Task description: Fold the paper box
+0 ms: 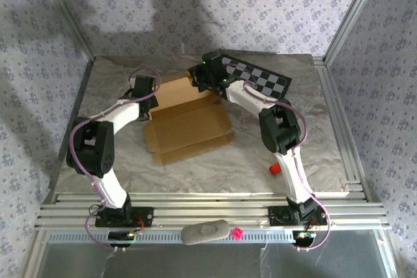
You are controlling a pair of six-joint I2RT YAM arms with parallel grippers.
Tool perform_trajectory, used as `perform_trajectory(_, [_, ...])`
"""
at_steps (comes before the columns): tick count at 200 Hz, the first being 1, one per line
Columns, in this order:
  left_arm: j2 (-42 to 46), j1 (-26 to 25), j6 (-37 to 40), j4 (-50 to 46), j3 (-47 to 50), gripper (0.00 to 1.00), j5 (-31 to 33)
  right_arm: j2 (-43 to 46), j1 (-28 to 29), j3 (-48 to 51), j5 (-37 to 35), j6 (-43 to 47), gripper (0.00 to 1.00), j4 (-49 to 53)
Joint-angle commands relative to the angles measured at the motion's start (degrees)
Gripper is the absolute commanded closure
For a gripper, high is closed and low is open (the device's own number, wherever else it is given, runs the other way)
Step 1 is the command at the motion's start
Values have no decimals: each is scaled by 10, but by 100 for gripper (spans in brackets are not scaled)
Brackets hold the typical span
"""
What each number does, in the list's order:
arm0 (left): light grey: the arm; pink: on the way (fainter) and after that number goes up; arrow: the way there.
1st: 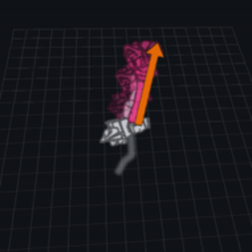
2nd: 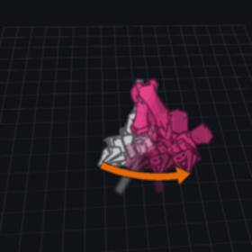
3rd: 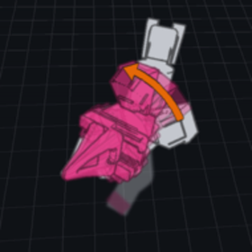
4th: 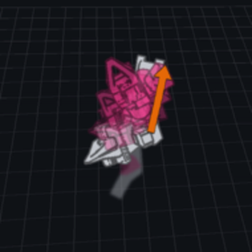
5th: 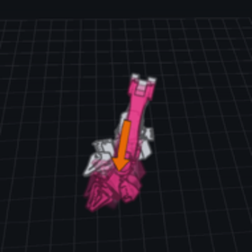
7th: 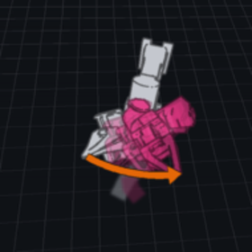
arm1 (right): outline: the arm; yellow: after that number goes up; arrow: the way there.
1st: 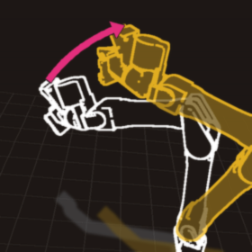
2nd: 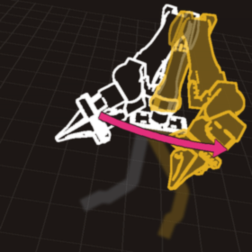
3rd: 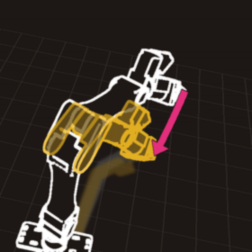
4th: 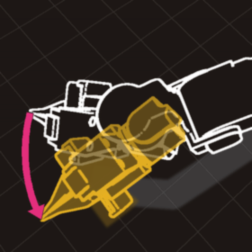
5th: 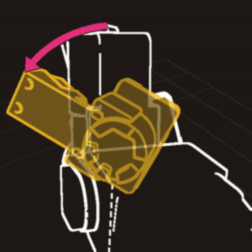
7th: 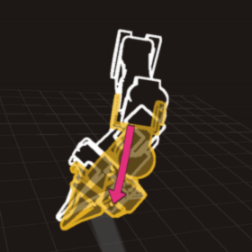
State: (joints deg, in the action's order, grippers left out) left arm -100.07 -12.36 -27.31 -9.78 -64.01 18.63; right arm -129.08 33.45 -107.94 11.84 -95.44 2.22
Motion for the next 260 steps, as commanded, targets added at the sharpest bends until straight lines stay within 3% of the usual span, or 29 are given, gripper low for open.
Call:
perform_trajectory(1, [21,20,9,-56,1,100,-10,46,-1,14,8,50,54,104])
perform_trajectory(13, [37,28,12,-71,-9,100,-33,79,-4,19,0,75,42,130])
perform_trajectory(31, [54,42,13,-104,-31,100,-74,126,-15,37,-3,112,31,154])
perform_trajectory(63, [73,56,30,-170,-83,100,-135,212,-45,85,13,153,27,175])
perform_trajectory(78, [82,56,43,-188,-100,100,-156,245,-62,94,23,173,31,197])
perform_trajectory(108, [102,55,61,-230,-122,100,-186,285,-96,69,26,229,49,264])
perform_trajectory(128, [123,46,67,-247,-121,100,-186,296,-113,30,37,279,54,306])
perform_trajectory(160, [158,20,82,-252,-106,100,-174,310,-126,17,97,322,71,306])
perform_trajectory(235, [176,-24,80,-274,-111,100,-126,328,-104,-12,88,342,72,358])
perform_trajectory(260, [174,-25,82,-285,-118,100,-117,349,-102,-21,50,357,72,366])
